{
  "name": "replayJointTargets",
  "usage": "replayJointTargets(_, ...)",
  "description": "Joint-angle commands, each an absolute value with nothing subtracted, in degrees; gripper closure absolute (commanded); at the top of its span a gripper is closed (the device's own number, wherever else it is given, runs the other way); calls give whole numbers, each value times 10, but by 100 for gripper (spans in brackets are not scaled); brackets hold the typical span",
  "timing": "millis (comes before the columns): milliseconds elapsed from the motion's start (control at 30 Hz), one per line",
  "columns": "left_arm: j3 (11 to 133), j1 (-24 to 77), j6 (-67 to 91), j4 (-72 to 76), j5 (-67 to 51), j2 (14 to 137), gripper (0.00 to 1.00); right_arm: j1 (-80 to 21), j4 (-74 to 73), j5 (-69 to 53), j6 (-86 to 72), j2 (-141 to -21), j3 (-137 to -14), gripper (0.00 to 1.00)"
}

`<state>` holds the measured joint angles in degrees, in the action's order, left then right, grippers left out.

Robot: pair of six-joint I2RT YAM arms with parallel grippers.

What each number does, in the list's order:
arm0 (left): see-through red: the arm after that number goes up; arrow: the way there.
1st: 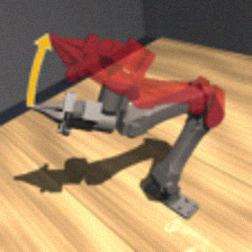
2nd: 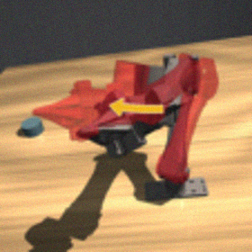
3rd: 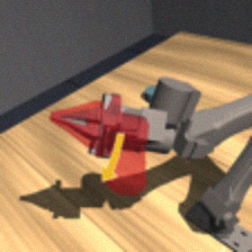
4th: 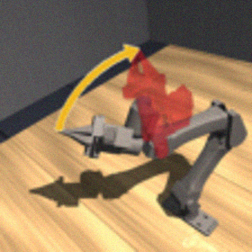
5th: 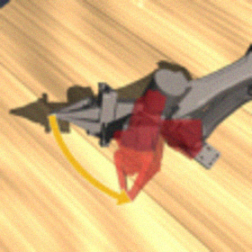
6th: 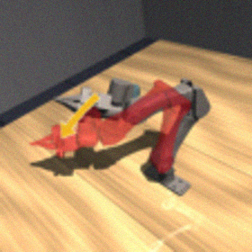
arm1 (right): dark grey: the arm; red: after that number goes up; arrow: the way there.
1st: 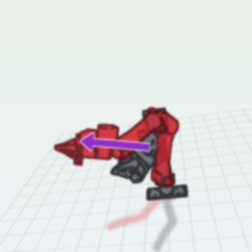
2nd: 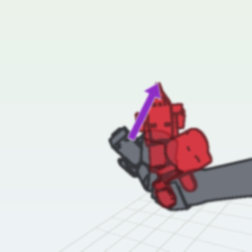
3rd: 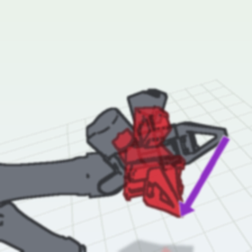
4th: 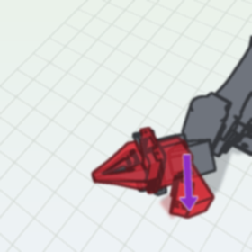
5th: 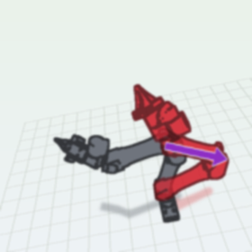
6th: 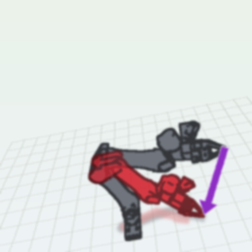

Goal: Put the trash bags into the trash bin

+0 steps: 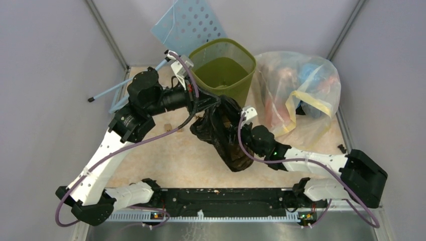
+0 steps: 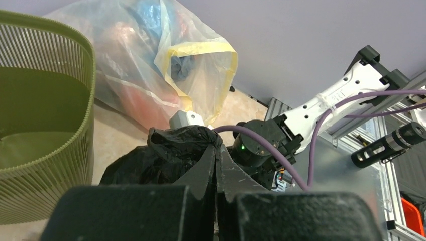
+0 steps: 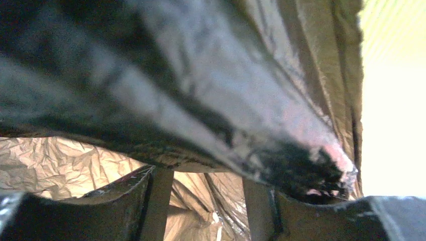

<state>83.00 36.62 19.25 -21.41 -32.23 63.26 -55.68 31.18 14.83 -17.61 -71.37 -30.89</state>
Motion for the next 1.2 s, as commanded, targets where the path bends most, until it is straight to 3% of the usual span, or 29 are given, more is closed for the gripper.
replayJointTargets(0, 871, 364, 163, -252, -337, 621, 100, -549, 266, 201, -122, -658, -325, 47)
replayJointTargets(167, 855, 364, 136, -273, -310, 608, 100, -506, 166, 282, -164, -625, -340, 57)
replayJointTargets(333, 827, 364, 108, -308, -261, 603, 100, -480, 125, 328, -170, -584, -329, 46)
replayJointTargets(600, 757, 365, 76, -348, -281, 598, 100, -480, 92, 295, -163, -572, -330, 46)
replayJointTargets(967, 701, 364, 77, -357, -240, 576, 100, -479, 49, 93, -71, -484, -338, 35)
replayJointTargets(1167, 704, 364, 88, -341, -199, 565, 100, -480, 2, 141, -62, -427, -337, 16)
